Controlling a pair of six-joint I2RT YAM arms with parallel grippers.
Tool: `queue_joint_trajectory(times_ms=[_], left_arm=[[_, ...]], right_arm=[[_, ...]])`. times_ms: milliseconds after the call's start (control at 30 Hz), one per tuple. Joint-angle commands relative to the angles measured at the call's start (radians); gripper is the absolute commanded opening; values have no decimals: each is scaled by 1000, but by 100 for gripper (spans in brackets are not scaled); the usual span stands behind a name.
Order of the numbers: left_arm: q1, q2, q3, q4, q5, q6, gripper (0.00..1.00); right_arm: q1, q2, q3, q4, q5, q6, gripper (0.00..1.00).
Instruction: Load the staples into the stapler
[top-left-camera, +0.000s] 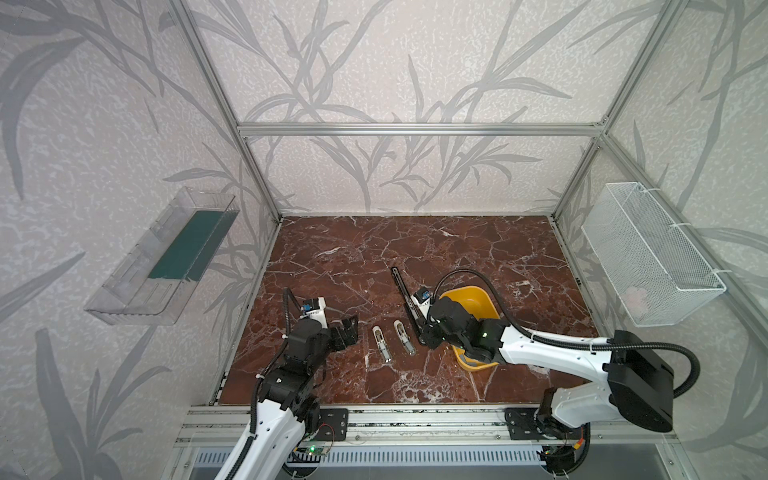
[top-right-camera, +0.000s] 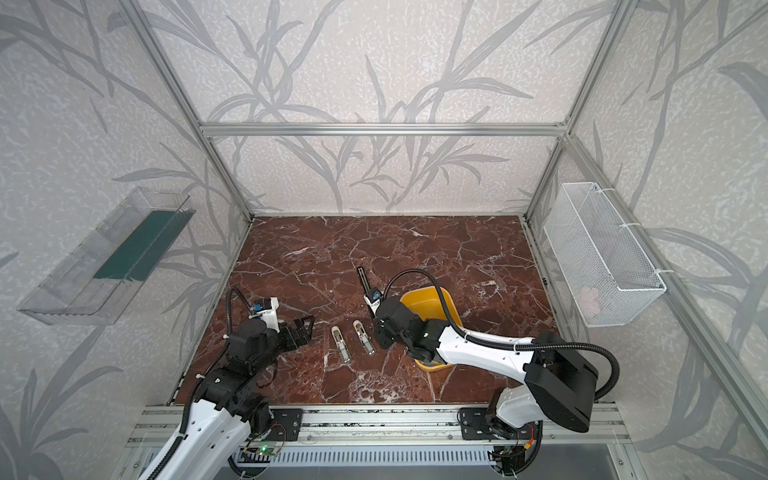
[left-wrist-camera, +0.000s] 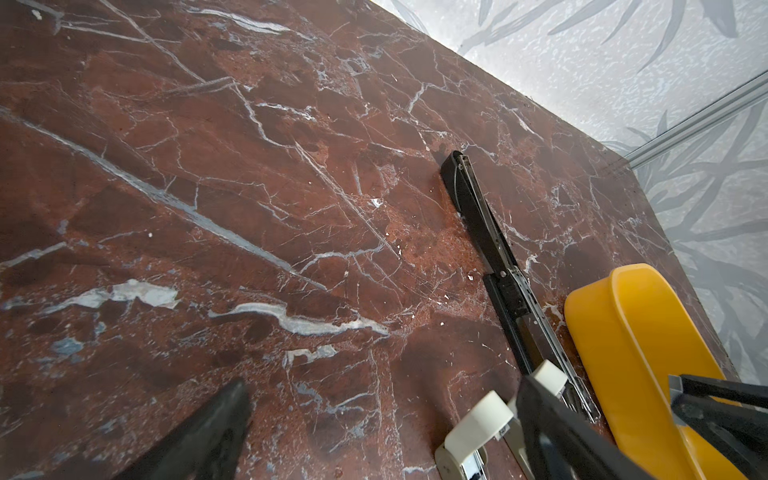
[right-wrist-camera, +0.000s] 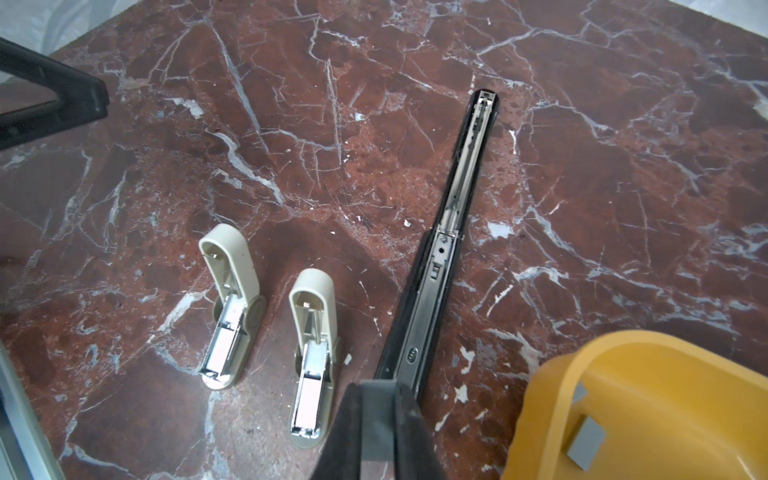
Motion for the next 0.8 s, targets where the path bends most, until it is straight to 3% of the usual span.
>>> queue_joint_trajectory(times_ms=[0, 333, 767], left_arm=[[-1, -19, 1, 25, 5, 6, 99], [-1, -32, -1, 21, 7, 5, 99], [-1, -32, -3, 22, 12, 3, 99]], right_arm=[[28, 34, 5, 45, -16, 24, 6], [53, 157, 44, 60, 54, 29, 3], [36, 150, 38, 48, 132, 42, 3]])
